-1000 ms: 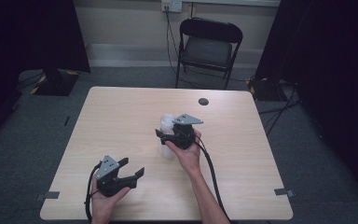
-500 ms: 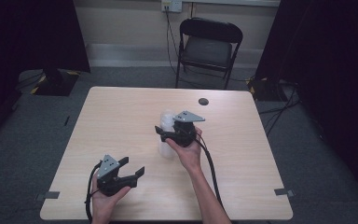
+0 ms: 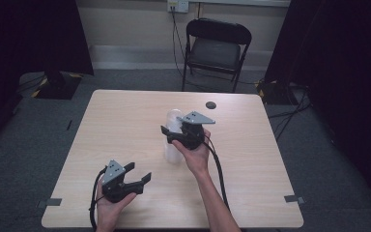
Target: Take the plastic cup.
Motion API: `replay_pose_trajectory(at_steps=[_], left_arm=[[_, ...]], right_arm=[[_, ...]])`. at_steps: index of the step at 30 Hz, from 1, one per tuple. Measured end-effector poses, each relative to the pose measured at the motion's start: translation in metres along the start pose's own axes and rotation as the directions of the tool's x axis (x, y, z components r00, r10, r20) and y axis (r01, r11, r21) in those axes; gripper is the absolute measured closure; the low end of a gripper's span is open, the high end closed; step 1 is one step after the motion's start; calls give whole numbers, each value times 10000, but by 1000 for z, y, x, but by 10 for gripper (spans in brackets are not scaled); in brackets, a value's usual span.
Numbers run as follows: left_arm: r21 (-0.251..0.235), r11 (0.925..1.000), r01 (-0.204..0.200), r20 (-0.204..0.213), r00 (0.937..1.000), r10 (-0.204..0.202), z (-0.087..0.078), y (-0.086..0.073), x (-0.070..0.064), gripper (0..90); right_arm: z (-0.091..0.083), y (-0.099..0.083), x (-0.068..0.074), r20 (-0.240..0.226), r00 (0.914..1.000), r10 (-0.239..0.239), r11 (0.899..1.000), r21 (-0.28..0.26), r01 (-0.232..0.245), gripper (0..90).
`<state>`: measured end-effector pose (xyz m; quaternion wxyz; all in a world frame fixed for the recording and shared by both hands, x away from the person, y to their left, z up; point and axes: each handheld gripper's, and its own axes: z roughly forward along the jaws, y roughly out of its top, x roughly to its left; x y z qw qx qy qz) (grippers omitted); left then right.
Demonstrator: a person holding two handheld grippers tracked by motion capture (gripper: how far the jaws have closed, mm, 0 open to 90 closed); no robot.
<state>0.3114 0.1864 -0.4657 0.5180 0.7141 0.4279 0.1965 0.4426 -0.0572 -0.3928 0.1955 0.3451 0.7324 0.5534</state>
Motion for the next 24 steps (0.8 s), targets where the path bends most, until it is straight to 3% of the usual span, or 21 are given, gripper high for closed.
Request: replay_pose_trajectory(at_steps=[10,19,24], left_arm=[[78,10000,35,74,10000,-35,5,-2,-1,234],[-59,9997,-231,204,9995,232,7,-2,-5,263],[87,9999,-121,263,9996,119,9,-2,-6,261]], right_arm=[[-6,10,-2,-42,9999,131,9998,-164,-132,317],[-15,21,-2,-11,9994,340,9988,-342,-340,323],[-23,28,-2,-38,9994,358,9983,-468,-359,332]])
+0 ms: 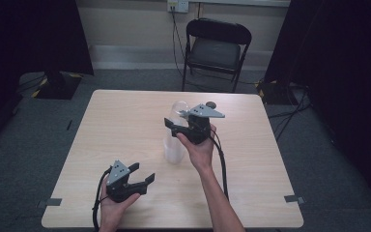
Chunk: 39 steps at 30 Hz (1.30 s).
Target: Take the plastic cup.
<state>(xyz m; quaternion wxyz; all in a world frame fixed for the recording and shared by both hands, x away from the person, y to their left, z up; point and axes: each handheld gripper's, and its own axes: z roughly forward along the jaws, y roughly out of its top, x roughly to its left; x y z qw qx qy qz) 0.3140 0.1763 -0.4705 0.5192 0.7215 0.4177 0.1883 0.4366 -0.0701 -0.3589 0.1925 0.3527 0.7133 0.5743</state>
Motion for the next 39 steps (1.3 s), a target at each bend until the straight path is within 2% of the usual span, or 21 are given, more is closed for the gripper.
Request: replay_pose_trajectory(at_steps=[4,10,17,22,36,39], left_arm=[[90,9999,80,70,9999,-80,2,0,-1,257],[-35,10000,73,196,9998,-72,3,1,-2,257],[-67,10000,-1,236,9997,3,5,2,-4,261],[-46,9999,145,374,9992,-143,6,3,-4,266],[-139,9996,257,583,9980,-249,7,3,-5,200],[-220,9996,172,749,9971,-155,7,3,-6,227]], right_arm=[[-8,6,1,-69,10000,42,9998,-182,-43,334],[-20,13,2,-222,9996,155,9985,-515,-167,337],[-34,18,1,-69,9997,224,9967,-775,-229,339],[-47,19,0,-126,9994,334,9946,-977,-345,340],[-80,-7,-9,5,9930,1184,9887,-930,-1178,347],[-83,-14,-10,-88,9902,1396,9865,-854,-1399,348]])
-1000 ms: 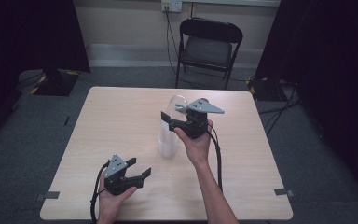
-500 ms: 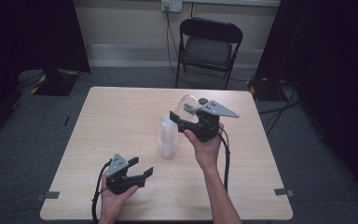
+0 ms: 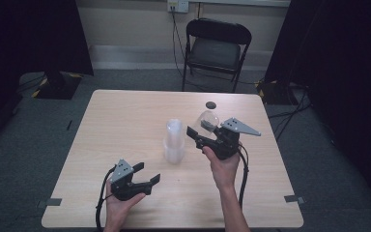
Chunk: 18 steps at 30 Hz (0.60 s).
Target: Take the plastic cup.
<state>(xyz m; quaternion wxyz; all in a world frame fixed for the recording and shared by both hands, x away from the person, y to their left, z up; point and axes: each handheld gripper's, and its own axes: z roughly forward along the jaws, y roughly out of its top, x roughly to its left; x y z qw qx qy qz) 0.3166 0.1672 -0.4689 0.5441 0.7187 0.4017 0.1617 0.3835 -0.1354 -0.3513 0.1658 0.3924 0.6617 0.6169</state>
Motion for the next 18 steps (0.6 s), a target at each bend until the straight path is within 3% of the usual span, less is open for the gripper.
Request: replay_pose_trajectory(at_steps=[6,14,18], left_arm=[[-286,9994,173,132,9998,-170,0,1,-1,321],[-410,9991,49,118,9999,-44,3,1,-3,338],[-427,9991,-11,160,9999,18,4,1,-3,342]], right_arm=[[-2,-16,-6,34,9988,481,9984,308,-482,352],[-9,-41,-8,-100,9900,1407,9899,195,-1405,354],[-10,-51,-7,-218,9861,1648,9859,314,-1641,354]])
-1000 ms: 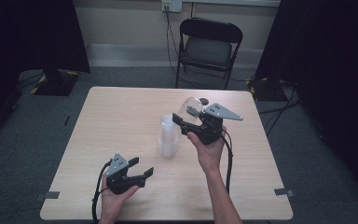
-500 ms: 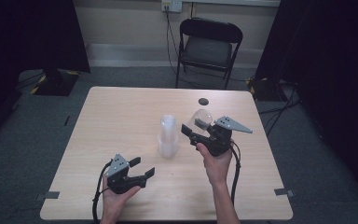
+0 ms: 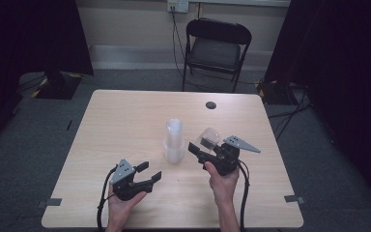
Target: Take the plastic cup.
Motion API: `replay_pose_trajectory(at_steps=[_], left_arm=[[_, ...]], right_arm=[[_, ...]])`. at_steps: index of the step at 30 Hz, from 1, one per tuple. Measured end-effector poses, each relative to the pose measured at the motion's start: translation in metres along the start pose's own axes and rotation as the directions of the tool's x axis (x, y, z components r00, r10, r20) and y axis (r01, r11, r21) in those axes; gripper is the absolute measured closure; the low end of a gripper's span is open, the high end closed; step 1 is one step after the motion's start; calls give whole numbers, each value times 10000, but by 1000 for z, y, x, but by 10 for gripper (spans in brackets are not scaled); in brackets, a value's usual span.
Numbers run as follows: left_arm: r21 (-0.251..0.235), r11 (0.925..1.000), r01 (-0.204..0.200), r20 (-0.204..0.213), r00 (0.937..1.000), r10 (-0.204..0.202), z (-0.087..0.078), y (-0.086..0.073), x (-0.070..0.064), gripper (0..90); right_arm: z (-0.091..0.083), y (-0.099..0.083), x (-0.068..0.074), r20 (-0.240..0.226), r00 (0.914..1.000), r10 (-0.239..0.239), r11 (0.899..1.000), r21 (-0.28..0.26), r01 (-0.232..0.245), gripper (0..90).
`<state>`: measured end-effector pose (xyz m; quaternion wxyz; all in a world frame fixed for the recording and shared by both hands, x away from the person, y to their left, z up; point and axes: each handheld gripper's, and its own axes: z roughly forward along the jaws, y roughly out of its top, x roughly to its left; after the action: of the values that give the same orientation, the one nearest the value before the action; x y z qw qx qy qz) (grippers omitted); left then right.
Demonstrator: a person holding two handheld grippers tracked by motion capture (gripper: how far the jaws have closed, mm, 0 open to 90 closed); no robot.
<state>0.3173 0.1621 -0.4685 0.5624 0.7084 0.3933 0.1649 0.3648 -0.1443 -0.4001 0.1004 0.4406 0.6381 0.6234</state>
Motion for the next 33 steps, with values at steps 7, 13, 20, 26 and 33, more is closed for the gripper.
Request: replay_pose_trajectory(at_steps=[7,13,20,26,33], left_arm=[[38,10000,-56,83,10000,56,4,2,-4,324],[-18,9995,-309,263,9992,310,8,4,-8,377],[-254,9979,-593,150,9981,597,14,5,-16,418],[-343,9958,-852,442,9953,867,20,5,-22,491],[-833,9895,-1181,914,9879,1256,23,7,-27,542]], right_arm=[[0,-11,-1,-203,9993,327,9994,126,-325,357],[-1,-21,0,-553,9957,740,9970,250,-727,359],[3,-37,1,-1189,9814,1509,9881,469,-1463,358],[6,-47,4,-1495,9722,1800,9825,750,-1703,359],[6,-53,3,-1575,9611,2270,9717,1021,-2128,363]])
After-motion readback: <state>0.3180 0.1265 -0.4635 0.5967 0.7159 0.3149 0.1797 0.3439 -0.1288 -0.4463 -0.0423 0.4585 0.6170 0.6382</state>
